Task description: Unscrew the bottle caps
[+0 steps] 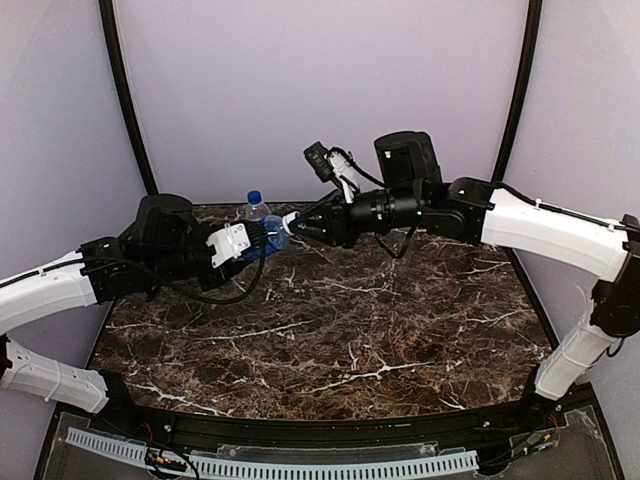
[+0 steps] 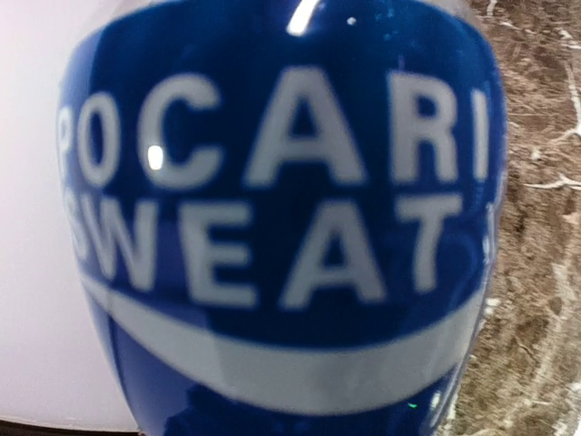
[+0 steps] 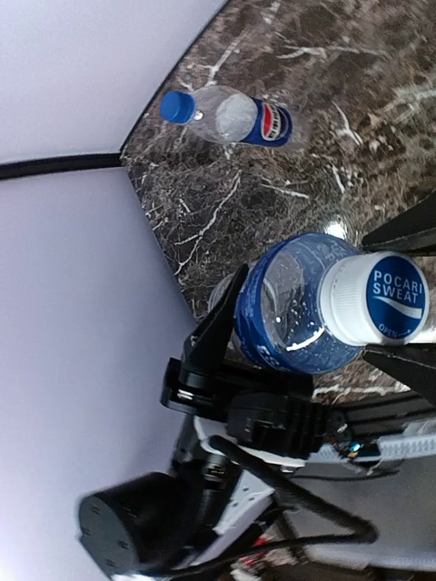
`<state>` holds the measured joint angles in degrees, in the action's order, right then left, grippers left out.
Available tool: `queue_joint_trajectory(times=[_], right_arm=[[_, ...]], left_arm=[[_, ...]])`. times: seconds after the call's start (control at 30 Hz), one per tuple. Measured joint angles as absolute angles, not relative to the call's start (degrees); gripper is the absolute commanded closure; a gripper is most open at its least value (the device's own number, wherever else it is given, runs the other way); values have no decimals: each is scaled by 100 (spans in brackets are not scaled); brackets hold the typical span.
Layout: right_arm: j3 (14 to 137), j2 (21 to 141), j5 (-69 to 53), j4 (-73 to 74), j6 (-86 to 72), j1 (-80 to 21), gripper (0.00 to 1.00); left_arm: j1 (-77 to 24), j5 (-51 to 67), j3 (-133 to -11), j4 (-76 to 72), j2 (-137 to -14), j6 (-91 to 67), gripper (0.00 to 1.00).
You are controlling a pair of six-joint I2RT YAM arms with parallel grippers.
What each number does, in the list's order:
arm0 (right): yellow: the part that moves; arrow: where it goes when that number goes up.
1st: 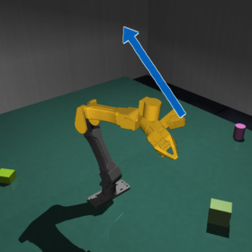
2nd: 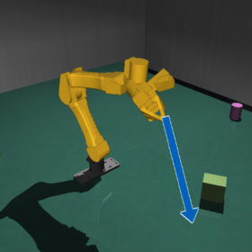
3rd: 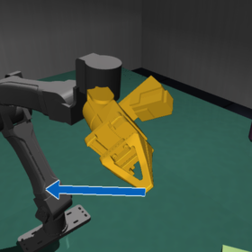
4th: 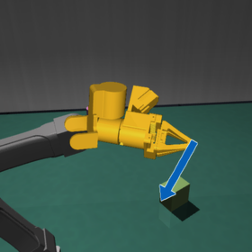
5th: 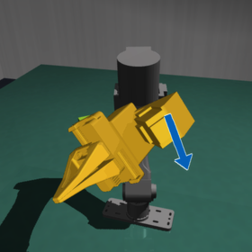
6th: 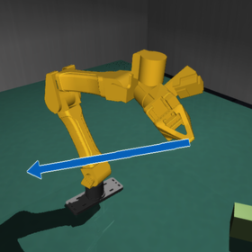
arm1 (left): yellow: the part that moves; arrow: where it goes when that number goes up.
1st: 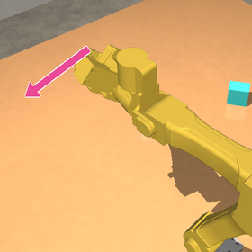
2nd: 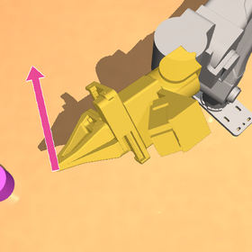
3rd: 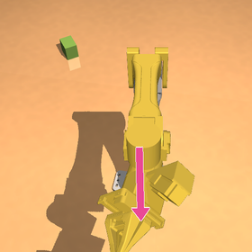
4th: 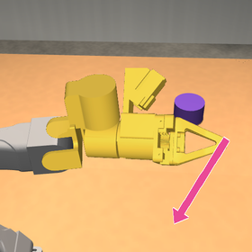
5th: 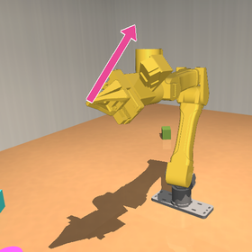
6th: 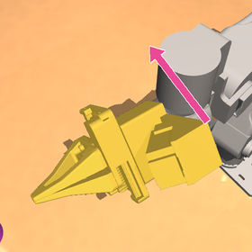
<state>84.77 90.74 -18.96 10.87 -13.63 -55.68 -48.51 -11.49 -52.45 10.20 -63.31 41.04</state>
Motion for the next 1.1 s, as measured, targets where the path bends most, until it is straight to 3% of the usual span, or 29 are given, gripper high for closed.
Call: queue_joint_trajectory(times=[0.33, 0.6, 0.63, 0.67, 0.73, 0.77, 0.8, 0.83, 1.1], right_arm=[[8176, 8617, -1406, 2427, 3518, -6814, 100], [8001, 8700, 60, 2714, 6300, -7817, 100], [8001, 8707, 156, 2711, 6484, -7843, 94], [7999, 8707, 244, 2705, 6624, -7859, 80], [7944, 8691, 375, 2626, 6834, -7876, 42], [7859, 8670, 454, 2519, 6882, -7887, 31], [7773, 8663, 528, 2373, 6914, -7889, 10], [7664, 8667, 585, 2187, 6917, -7891, 3], [6978, 8099, 23, 1007, 5164, -7428, 1]], left_arm=[[-4805, 1817, -5631, 3623, -6333, 3815, 66], [-4871, 2663, -5634, 4733, -6569, 4101, 69], [-4871, 2661, -5634, 4748, -6569, 4104, 69], [-4871, 2659, -5634, 4751, -6569, 4110, 69], [-4871, 2637, -5634, 4748, -6569, 4117, 69], [-4869, 2604, -5634, 4742, -6569, 4117, 69], [-4875, 2650, -5636, 4635, -6569, 4119, 69], [-4899, 2657, -5660, 4501, -6567, 4119, 69], [-4945, 1629, -5494, 3059, -6353, 4012, 70]])
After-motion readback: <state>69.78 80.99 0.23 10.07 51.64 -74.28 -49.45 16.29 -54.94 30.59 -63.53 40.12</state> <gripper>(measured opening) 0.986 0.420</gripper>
